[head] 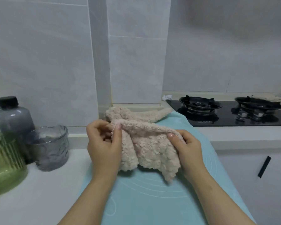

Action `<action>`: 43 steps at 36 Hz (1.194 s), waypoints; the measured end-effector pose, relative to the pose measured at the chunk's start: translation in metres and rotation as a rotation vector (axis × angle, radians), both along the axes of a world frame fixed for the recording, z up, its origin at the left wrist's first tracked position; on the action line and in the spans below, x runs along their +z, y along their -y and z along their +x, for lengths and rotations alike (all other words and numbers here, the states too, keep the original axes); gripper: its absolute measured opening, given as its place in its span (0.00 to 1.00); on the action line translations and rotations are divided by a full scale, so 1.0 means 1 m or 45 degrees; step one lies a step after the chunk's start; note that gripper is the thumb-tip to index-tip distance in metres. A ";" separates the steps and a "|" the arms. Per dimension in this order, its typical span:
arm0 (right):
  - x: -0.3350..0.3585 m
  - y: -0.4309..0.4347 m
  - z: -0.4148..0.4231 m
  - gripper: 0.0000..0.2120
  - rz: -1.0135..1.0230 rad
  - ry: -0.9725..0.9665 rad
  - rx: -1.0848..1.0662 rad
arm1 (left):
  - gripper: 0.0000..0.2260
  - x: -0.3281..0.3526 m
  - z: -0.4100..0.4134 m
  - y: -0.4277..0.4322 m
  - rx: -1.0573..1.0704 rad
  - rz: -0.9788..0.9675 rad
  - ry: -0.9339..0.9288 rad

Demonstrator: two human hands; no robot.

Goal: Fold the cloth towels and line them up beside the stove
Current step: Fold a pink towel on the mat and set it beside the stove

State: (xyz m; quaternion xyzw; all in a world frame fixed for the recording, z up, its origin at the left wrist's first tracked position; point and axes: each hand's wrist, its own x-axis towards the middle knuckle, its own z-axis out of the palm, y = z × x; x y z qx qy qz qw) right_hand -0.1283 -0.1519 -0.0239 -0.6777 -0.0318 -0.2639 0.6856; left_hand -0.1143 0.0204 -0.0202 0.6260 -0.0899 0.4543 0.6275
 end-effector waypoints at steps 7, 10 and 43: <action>-0.015 0.011 0.006 0.19 -0.556 -0.422 -0.392 | 0.05 -0.015 0.017 0.001 -0.066 0.912 -0.427; -0.017 0.008 0.005 0.23 -0.857 -0.409 -0.501 | 0.15 -0.020 0.016 -0.001 -0.182 1.167 -0.651; 0.035 -0.001 -0.076 0.15 -0.940 -0.529 0.575 | 0.16 0.033 -0.055 -0.067 -0.722 1.508 -1.134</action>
